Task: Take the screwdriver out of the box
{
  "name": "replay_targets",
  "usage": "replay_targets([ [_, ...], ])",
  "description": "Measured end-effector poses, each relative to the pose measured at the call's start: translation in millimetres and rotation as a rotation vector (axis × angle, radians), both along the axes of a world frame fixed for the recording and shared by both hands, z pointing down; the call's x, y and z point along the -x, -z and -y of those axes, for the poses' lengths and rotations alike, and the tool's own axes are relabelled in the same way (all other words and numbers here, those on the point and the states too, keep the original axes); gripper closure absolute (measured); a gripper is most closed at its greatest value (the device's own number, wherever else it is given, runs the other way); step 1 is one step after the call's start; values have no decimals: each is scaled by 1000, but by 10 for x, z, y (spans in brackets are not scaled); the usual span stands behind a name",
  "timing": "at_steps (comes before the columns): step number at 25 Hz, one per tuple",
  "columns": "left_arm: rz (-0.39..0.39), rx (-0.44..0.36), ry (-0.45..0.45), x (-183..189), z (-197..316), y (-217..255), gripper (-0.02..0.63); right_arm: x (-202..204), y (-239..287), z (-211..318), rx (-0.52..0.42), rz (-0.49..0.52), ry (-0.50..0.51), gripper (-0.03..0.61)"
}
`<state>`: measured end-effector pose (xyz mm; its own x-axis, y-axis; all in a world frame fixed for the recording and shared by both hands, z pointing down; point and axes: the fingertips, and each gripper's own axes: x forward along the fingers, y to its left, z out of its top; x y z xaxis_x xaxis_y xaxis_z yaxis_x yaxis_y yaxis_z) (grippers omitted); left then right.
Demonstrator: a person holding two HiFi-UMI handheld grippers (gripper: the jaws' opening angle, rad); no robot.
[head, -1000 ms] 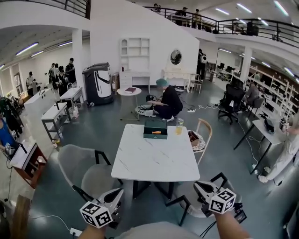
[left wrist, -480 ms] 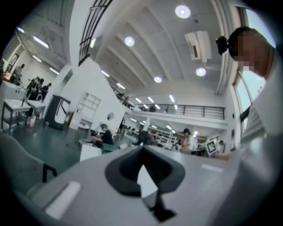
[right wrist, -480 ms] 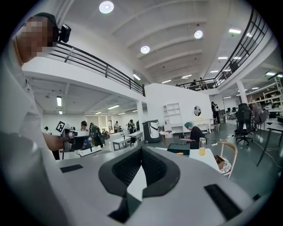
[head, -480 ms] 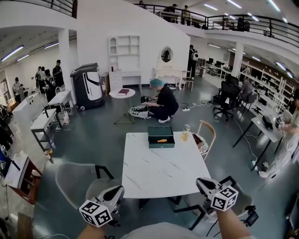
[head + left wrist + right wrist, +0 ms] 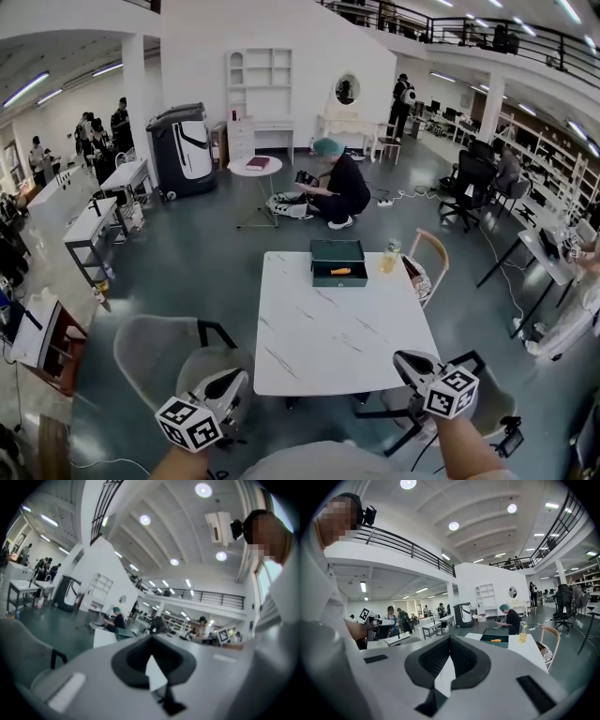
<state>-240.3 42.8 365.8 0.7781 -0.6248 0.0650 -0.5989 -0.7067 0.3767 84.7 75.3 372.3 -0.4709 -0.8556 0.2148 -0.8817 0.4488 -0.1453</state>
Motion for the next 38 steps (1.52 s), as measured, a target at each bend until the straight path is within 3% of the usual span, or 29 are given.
replay_targets([
  [12,53,32,91,-200,328,-99,614,-239,-207,793,8,79,81,571],
  [25,85,49,161,-1492,1355,-181,614,-1288,-433,2071,43,123,194,571],
  [32,127,55,188,-1979,1937,-221,614,-1611,-560,2652,66,121,263,571],
  [38,167,65,165,-2225,2327,-352,614,-1671,-720,3107,90,53,318,571],
])
